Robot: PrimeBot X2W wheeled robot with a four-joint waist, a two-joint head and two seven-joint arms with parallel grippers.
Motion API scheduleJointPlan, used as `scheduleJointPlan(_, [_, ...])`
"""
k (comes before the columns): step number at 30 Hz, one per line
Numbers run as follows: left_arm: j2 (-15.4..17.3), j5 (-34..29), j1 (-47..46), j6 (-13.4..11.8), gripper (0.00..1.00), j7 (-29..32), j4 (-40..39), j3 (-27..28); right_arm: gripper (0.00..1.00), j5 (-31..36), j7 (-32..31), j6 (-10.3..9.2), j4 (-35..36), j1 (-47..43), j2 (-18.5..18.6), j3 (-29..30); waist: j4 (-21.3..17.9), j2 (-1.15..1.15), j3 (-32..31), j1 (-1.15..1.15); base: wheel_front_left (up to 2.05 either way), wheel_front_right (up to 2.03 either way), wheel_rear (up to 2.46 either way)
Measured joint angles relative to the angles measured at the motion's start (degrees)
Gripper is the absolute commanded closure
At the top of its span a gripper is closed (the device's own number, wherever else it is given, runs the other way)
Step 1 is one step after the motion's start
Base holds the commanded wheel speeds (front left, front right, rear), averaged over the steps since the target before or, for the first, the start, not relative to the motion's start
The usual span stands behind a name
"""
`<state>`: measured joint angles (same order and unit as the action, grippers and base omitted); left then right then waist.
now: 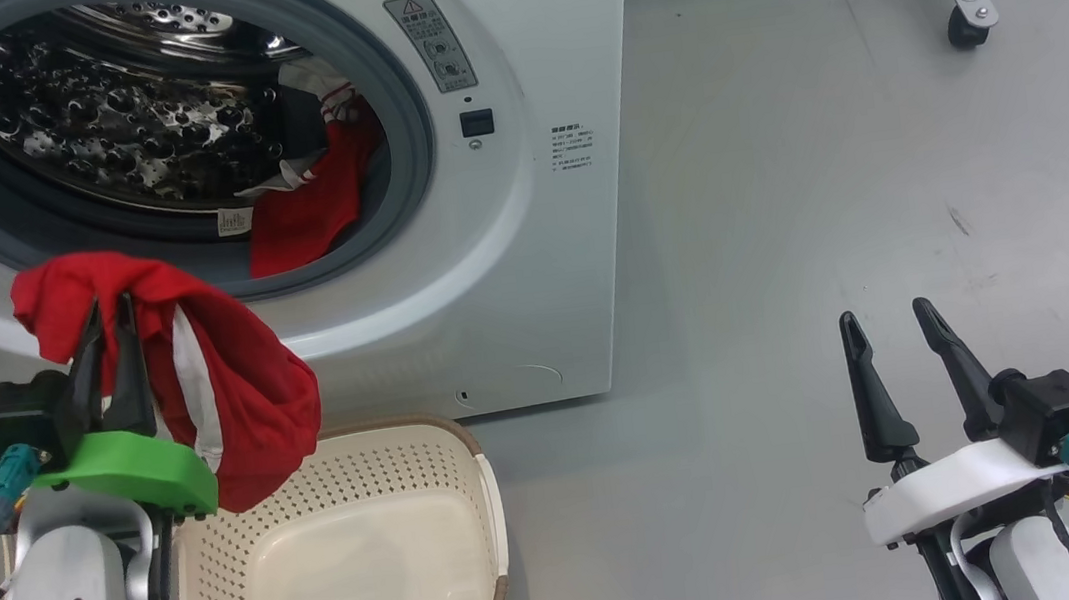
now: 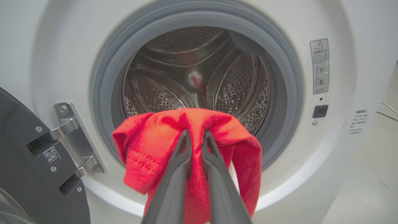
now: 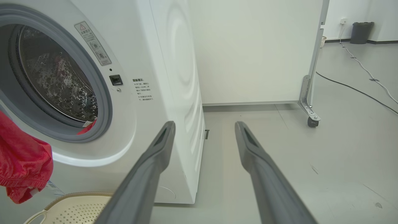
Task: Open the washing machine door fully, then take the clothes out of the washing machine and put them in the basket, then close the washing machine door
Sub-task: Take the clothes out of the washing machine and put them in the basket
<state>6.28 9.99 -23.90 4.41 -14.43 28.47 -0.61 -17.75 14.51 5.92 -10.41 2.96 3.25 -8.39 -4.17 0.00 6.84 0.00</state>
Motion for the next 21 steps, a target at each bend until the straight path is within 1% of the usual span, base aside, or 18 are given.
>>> scheduleJointPlan(5, [0.0,-0.3,1.6,0.0,1.0,0.3,0.6,-1.1,0.0,0.3,0.0,0.02,0.5,0.0,0.0,-0.2,-0.4,0.0,1.4,0.0,0.0,0.0,0.0])
scheduleJointPlan(14, [0.0,-1.2,2.7,0.4,1.0,4.0,1.2,-2.9,0.0,0.3,0.0,0.08,1.7,0.5,0.0,-0.5,-1.4,0.0,5.8,0.0,0.0,0.0,0.0])
scheduleJointPlan(19, [0.4,-3.3,2.7,0.4,1.0,5.6,2.0,-4.7,0.0,0.7,0.0,0.08,2.4,1.9,-0.1,-1.1,-2.0,0.0,8.4,0.0,0.0,0.0,0.0])
scheduleJointPlan(21, [1.0,-5.5,2.7,0.4,1.0,6.1,2.3,-5.9,0.0,0.7,0.0,0.08,2.7,2.7,-0.1,-1.2,-2.4,0.0,9.8,0.0,0.0,0.0,0.0])
